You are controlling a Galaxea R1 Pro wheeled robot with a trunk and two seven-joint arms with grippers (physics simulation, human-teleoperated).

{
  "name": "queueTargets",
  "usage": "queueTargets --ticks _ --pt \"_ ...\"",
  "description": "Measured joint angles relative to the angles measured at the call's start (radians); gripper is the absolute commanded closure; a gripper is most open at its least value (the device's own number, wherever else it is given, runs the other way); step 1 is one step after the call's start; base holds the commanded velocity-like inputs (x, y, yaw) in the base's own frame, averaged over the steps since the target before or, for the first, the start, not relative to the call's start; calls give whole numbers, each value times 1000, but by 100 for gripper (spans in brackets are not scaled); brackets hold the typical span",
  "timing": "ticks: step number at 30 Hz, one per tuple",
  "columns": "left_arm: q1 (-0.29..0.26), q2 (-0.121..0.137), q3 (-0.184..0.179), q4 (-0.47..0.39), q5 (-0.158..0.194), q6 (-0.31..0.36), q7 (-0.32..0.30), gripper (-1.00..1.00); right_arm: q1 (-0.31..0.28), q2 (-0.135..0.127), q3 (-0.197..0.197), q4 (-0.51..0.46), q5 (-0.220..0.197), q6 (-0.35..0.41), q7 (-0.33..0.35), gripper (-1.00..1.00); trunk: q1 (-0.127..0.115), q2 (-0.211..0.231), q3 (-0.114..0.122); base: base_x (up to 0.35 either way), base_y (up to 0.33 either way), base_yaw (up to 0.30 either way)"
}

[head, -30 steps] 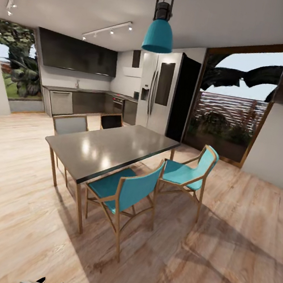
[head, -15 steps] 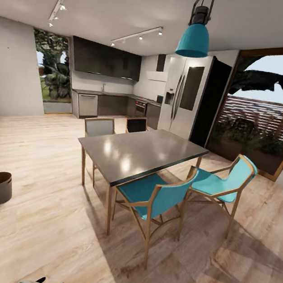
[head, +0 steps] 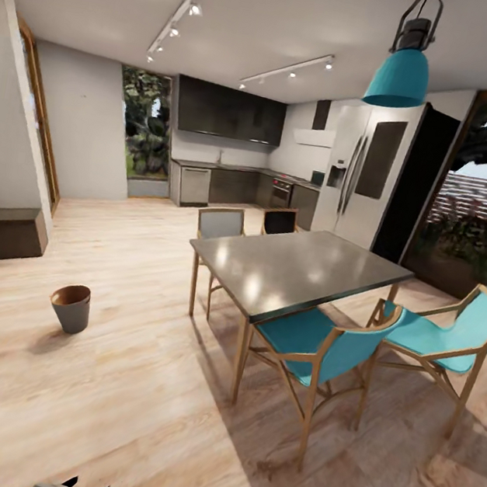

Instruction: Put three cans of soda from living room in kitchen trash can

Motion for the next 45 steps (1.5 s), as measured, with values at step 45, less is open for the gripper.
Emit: queueTargets --ticks 45 --pt "0 0 -2 5 0 1 0 -100 0 1 0 2 0 0 -2 -100 0 0 -23 244 208 275"
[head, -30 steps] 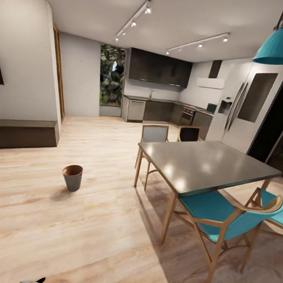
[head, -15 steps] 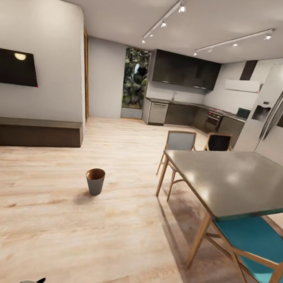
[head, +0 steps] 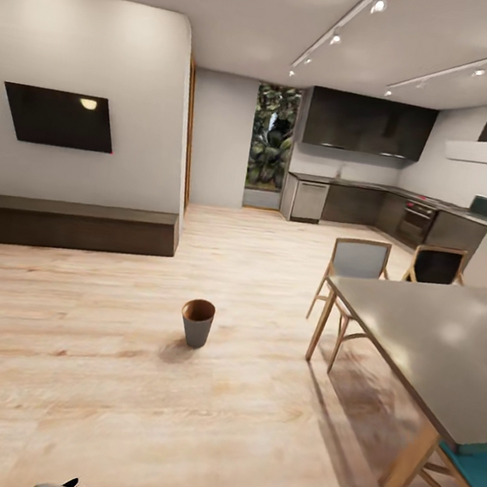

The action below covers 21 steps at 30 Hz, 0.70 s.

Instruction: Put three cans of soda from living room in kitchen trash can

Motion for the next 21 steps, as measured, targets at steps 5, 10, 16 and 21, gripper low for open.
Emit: queueTargets --ticks 5,10,16,21 --pt "0 0 0 0 0 0 0 -100 0 0 0 0 0 0 -1 -100 0 0 -3 344 40 274" --pt "0 0 0 0 0 0 0 -100 0 0 0 0 0 0 -1 -100 0 0 -6 346 12 232" --pt "0 0 0 0 -1 0 0 -100 0 0 0 3 0 0 0 -100 0 0 -7 347 3 72" --pt "0 0 0 0 -1 0 0 -100 0 0 0 4 0 0 0 -100 0 0 -7 347 1 17"
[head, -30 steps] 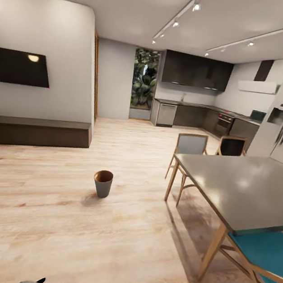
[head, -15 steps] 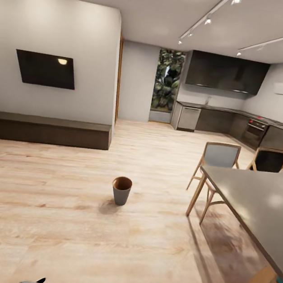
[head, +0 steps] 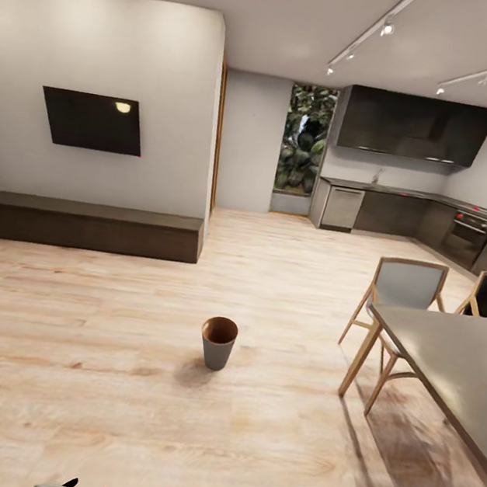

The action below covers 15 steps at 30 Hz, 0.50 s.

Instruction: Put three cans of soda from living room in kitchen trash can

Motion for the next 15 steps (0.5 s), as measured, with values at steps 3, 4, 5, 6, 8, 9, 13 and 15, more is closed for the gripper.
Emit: queueTargets --ticks 3,4,5,6,8,9,13,15 --pt "0 0 0 0 0 0 0 -100 0 0 0 0 0 0 0 -100 0 0 0 347 0 6" --pt "0 0 0 0 0 0 0 -100 0 0 0 0 0 0 0 -100 0 0 0 347 0 4" --pt "0 0 0 1 0 0 0 -100 0 0 0 0 0 0 0 -100 0 0 0 347 0 3" --pt "0 0 0 1 0 0 0 -100 0 0 0 0 0 0 0 -100 0 0 0 347 0 2" --pt "0 0 0 1 0 0 0 -100 0 0 0 0 0 0 0 -100 0 0 0 347 0 1" --pt "0 0 0 1 0 0 0 -100 0 0 0 0 0 0 0 -100 0 0 0 347 0 1" --pt "0 0 0 1 0 0 0 -100 0 0 0 0 0 0 -1 -100 0 0 0 347 0 83" --pt "0 0 0 1 0 0 0 -100 0 0 0 0 0 -1 -1 -100 0 0 -1 347 0 195"
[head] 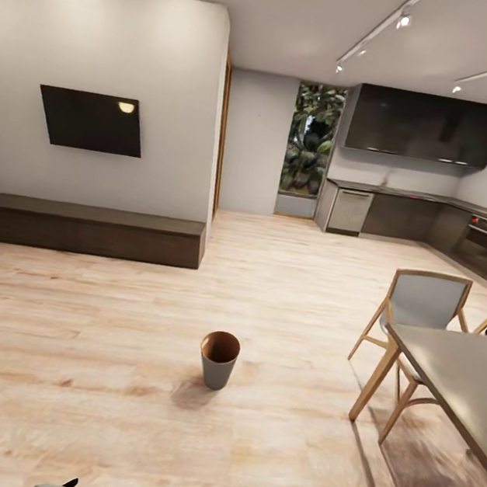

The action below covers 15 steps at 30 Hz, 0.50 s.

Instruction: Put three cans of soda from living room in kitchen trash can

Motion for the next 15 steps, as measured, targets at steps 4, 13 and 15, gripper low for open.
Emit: queueTargets --ticks 4,13,15 --pt "0 0 0 0 0 0 0 -100 0 0 0 0 0 0 0 -100 0 0 -2 347 0 231" --pt "0 0 0 1 0 0 0 -100 0 0 0 1 0 0 0 -100 0 0 -7 347 0 259" --pt "0 0 -1 1 0 0 0 -100 0 1 1 0 0 0 0 -100 0 0 -8 347 0 169"
